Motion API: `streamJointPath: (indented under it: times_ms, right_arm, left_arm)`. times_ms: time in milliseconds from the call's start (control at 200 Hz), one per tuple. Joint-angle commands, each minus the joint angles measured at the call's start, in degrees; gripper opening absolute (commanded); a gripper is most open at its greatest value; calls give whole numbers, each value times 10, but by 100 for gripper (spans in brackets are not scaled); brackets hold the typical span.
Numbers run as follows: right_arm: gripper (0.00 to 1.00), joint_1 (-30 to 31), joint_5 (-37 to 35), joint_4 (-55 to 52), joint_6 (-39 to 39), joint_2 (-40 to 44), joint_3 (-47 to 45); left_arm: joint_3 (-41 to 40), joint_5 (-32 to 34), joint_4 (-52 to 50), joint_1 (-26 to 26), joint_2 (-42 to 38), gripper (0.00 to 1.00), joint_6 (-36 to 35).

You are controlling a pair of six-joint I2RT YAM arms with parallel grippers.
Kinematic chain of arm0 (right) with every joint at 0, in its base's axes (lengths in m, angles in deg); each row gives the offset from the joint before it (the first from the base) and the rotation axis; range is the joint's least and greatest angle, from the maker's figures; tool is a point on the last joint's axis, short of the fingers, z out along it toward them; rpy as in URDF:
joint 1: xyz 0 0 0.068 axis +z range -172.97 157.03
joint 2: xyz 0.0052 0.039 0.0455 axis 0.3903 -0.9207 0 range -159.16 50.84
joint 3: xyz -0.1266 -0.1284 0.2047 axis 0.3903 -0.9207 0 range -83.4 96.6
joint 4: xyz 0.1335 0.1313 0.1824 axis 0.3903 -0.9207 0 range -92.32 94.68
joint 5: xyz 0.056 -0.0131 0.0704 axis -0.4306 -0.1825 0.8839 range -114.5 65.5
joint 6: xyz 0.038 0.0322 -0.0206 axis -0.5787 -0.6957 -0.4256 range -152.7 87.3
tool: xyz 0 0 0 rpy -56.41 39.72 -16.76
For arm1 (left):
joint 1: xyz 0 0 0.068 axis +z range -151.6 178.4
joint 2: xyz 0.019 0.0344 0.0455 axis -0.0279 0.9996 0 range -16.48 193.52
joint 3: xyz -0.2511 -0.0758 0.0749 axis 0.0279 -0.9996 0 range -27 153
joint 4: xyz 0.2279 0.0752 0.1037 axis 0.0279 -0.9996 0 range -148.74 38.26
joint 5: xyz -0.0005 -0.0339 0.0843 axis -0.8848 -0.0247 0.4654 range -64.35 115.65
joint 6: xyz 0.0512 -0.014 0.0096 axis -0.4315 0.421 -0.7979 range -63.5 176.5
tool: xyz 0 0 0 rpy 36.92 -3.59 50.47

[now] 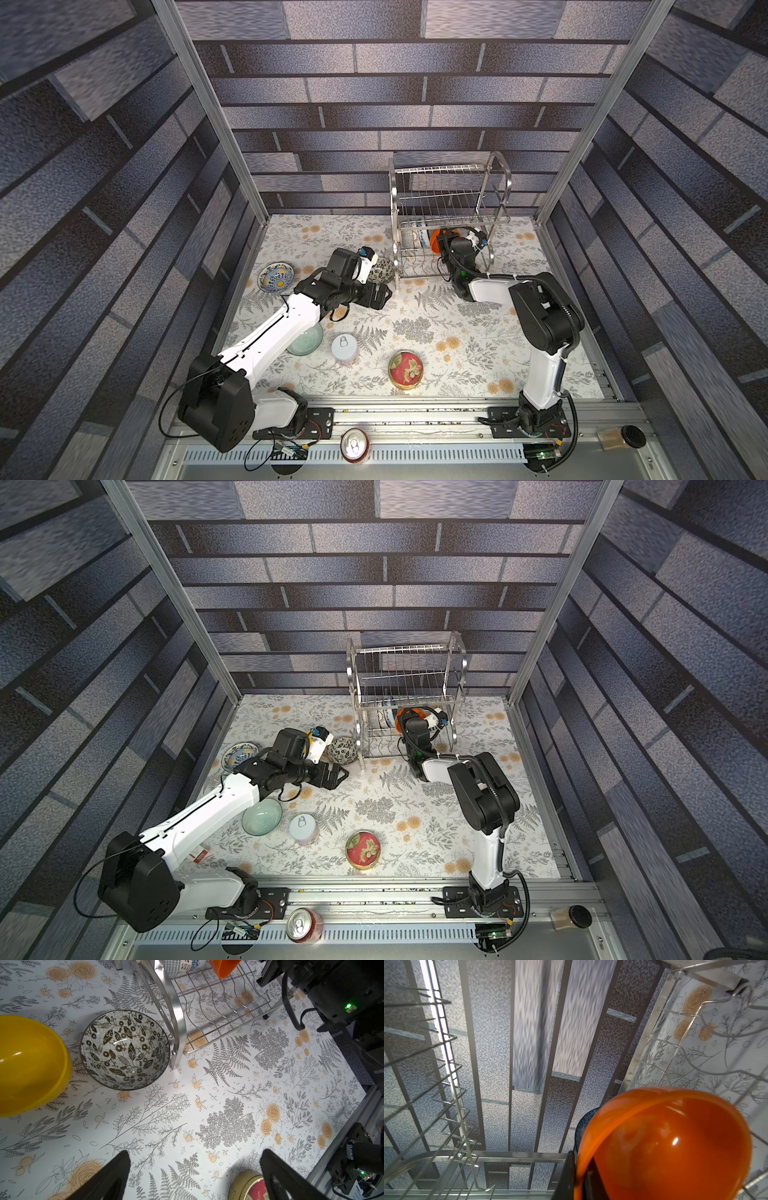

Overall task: Load bowls into a dish rack
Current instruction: Place the bowl in the dish rack.

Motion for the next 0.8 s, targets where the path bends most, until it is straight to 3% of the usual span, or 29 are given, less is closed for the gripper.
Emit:
streamJointPath:
  times_ms: [0,301,797]
  right_arm:
    - [0,-9,11,37,15,-11,25]
    - [0,-34,77,50,41,-37,56]
    - [0,-71,204,120,14,-127,103]
  left_arm:
    - [-4,-20,8,7,10,100,-15]
    - [-10,-68,21,16,17,100,-34]
    - [-9,-91,27,23,53,100,-55]
